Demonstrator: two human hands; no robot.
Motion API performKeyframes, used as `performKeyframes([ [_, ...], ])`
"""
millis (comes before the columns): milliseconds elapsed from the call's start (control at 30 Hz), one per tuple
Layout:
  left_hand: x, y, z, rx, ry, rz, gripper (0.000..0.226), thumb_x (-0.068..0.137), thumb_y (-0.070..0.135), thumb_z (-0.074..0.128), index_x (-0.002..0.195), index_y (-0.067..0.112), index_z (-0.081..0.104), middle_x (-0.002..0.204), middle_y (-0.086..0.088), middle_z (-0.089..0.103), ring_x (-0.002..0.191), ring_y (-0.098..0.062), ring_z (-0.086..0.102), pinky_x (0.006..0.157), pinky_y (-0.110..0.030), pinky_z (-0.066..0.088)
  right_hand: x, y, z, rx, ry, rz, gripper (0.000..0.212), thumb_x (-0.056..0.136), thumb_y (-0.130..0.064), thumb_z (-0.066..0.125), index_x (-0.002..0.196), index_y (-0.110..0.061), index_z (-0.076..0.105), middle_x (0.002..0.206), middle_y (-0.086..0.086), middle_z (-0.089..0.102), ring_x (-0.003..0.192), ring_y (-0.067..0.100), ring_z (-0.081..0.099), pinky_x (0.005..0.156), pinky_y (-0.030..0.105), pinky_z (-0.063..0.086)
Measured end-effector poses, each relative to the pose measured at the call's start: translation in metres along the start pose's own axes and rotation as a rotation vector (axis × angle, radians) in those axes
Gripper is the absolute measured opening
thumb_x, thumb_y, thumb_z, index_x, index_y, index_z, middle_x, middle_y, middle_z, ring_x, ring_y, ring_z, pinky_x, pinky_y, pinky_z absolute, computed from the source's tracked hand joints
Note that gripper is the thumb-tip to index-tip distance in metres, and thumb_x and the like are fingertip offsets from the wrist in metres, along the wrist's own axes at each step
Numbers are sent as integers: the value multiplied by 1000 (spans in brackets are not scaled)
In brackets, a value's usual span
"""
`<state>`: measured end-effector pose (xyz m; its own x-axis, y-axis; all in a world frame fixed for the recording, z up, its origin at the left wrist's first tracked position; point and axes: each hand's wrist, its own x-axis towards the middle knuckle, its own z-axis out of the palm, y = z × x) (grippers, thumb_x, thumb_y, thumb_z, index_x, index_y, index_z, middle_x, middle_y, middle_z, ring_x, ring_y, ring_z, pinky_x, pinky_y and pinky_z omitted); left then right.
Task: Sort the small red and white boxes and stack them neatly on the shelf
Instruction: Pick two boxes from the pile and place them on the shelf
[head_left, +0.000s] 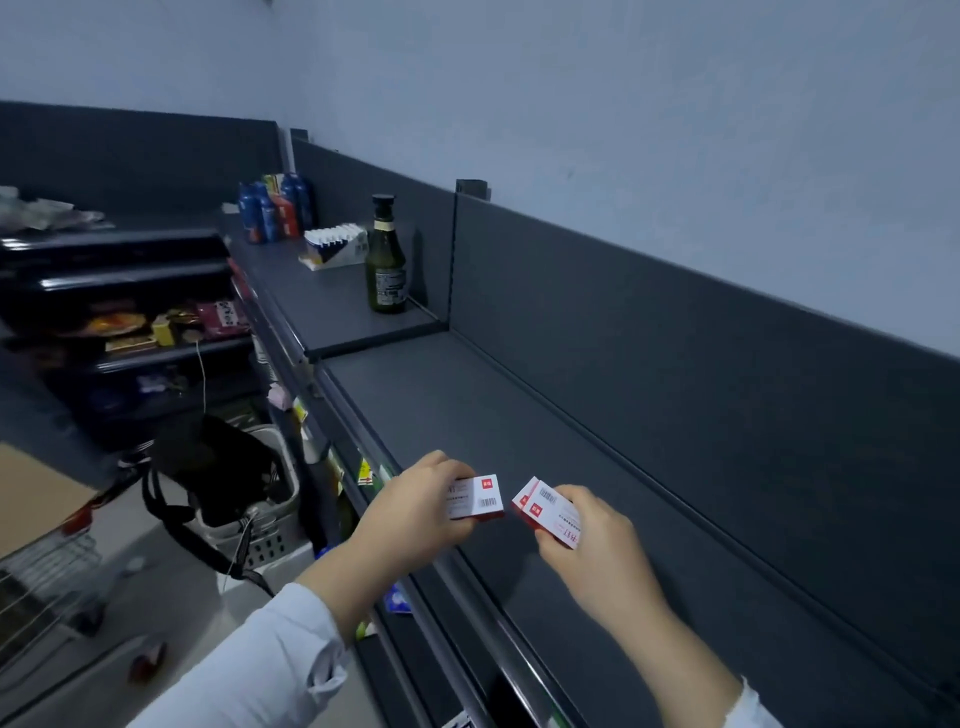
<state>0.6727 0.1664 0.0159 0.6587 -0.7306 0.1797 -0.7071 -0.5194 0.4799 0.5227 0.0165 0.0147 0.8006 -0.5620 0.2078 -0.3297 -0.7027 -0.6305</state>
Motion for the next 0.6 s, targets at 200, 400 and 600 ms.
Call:
performKeyframes([
  [200,60,-52,-10,12,-95,87,34,79,46,65,109,32,59,99,13,52,90,-11,57,81,-35,50,47,-19,39,-25,56,73,21,85,-26,67,104,-22,61,89,-10,61,83,9,59,69,26,50],
  [400,111,-114,-20,11,-215,153,34,78,43,68,110,34,60,102,14,55,94,-10,57,87,-38,48,76,-43,85,-33,86,252,22,85,-35,69,103,-27,59,89,-12,63,81,5,62,68,22,52],
  [600,148,-151,-26,35,-257,255,31,79,41,66,109,36,59,104,15,56,99,-10,55,88,-36,42,91,-60,126,-65,157,284,21,80,-31,72,97,-23,62,81,-10,63,78,16,60,70,39,53],
])
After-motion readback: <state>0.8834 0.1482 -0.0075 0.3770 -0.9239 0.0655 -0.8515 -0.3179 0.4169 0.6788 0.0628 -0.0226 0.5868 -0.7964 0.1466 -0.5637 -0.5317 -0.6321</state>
